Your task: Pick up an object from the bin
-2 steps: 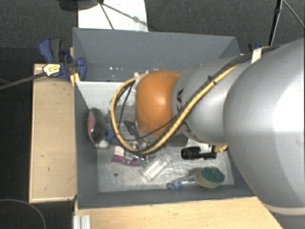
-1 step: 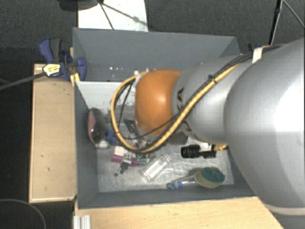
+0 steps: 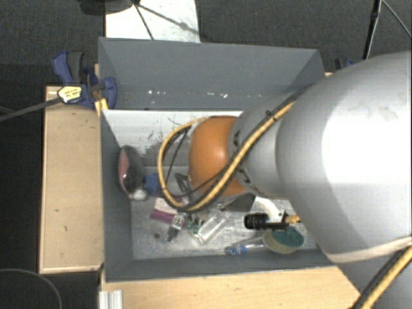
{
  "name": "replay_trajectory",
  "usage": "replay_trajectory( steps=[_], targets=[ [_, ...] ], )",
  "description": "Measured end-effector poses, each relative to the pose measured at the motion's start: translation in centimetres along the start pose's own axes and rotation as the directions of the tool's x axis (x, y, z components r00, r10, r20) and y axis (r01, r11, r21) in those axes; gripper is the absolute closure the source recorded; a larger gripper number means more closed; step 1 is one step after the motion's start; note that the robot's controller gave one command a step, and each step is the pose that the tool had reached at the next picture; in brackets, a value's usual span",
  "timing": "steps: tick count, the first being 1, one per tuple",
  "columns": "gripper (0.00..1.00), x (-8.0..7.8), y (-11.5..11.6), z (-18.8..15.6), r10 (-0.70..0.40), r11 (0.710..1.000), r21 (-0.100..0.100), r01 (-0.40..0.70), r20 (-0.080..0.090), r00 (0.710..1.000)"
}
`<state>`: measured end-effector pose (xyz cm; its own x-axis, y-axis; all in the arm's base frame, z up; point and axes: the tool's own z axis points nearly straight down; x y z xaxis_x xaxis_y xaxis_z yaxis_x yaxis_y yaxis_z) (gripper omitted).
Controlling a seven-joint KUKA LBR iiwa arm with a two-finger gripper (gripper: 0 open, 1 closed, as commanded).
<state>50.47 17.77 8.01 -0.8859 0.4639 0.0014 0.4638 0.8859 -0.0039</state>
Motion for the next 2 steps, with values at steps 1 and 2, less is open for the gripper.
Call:
replay_trajectory(
  steps=[1,2],
  targets=[
    [1.00,0.0,0.2,-0.3,0.000,1.000,-0.005,0.000,0.003,1.000],
    [1.00,3.5,3.0,0.4,-0.279,0.960,0.000,0.279,0.012,0.960]
  ],
)
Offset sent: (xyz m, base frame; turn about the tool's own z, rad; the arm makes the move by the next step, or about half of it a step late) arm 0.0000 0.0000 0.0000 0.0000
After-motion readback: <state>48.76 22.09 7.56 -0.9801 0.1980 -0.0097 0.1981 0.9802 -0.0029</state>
